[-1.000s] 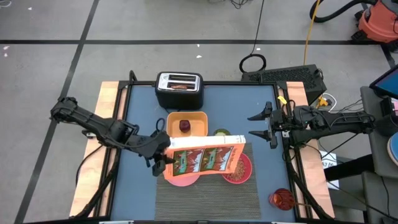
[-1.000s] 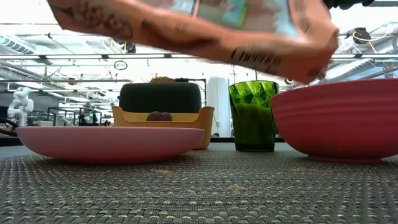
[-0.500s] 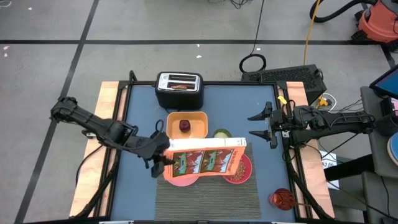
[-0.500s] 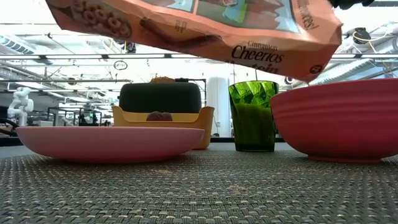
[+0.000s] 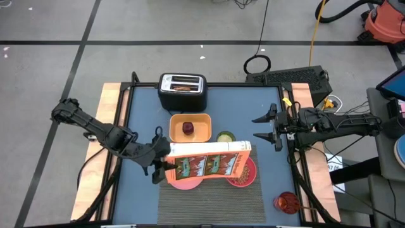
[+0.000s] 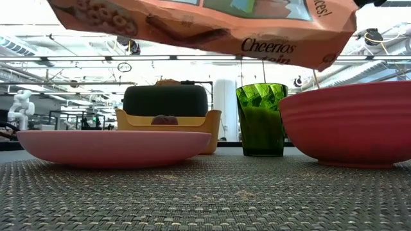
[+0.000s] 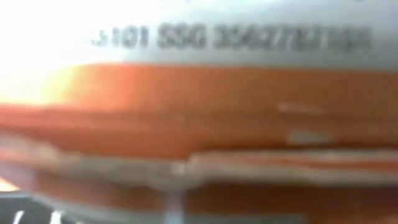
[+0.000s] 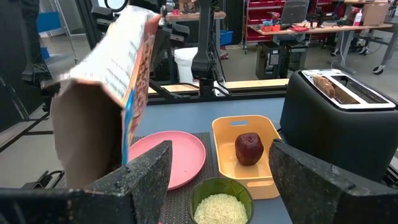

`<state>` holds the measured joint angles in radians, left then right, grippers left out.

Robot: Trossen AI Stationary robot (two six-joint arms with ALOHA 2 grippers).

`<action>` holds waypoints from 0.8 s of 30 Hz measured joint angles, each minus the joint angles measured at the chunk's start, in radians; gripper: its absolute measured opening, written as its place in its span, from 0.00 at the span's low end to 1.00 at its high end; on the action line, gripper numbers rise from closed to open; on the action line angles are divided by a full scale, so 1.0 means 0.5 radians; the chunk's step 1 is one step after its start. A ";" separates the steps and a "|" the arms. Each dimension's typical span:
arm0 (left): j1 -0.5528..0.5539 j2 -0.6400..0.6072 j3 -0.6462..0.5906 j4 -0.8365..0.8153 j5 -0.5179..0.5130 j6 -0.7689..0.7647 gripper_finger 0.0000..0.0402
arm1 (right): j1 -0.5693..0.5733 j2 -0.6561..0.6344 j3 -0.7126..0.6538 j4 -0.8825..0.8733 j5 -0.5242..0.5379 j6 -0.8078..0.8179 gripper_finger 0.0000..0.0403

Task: Arrange a breakfast setting
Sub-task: Pour the cereal from the orange cereal box into the pink bowl

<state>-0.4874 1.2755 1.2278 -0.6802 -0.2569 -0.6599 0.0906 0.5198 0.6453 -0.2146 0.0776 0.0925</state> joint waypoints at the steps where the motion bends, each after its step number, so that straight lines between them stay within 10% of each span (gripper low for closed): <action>1: -0.005 -0.001 0.000 0.004 -0.015 0.010 0.46 | 0.000 0.000 0.001 0.000 0.000 0.000 0.64; 24: -0.024 -0.279 0.000 0.394 -0.321 0.459 0.46 | 0.000 0.001 0.001 0.001 0.000 0.001 0.64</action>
<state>-0.4995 1.1357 1.2278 -0.4832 -0.4174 -0.4305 0.0906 0.5201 0.6456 -0.2142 0.0776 0.0929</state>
